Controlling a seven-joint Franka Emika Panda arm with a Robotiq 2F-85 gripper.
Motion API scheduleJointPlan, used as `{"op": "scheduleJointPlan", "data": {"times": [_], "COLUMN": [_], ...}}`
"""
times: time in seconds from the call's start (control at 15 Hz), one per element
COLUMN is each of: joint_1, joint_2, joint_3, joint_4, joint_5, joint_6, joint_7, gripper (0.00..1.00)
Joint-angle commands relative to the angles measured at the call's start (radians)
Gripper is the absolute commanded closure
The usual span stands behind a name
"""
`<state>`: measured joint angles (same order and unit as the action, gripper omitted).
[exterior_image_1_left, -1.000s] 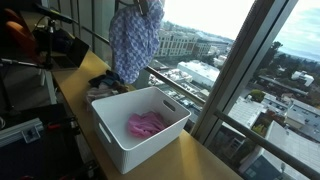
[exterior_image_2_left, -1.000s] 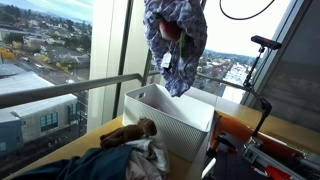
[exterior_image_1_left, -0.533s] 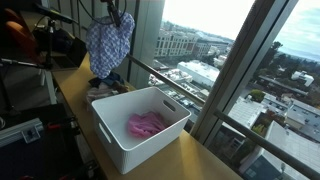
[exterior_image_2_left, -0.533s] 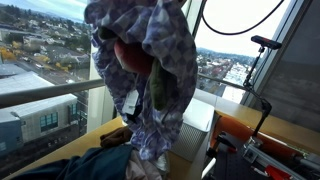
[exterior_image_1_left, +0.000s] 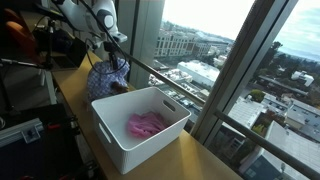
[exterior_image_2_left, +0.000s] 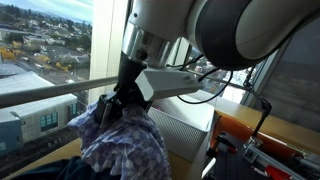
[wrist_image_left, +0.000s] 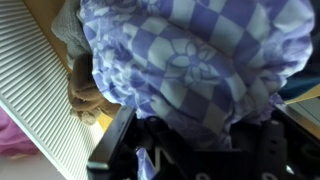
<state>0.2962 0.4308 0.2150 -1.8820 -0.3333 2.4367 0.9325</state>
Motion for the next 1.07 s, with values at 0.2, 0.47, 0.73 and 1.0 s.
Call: {"op": "scheduleJointPlan", "data": {"times": [0.2,0.47,0.73,1.0], "joint_1": [0.013,0.002,0.006,-0.007], "joint_2": [0.201,0.172,0.044,-0.06], "joint_3": [-0.054,-0.078,-0.122,-0.149], "joint_4": [0.092,0.081,0.003,-0.042], "joint_5": [0.185,0.245,0.244,0.227], "joint_6": [0.03,0.008,0.017,0.007], "joint_7": [-0.171,-0.254,-0.278,-0.303], "gripper": [1.0,0.69,0.48,0.2]}}
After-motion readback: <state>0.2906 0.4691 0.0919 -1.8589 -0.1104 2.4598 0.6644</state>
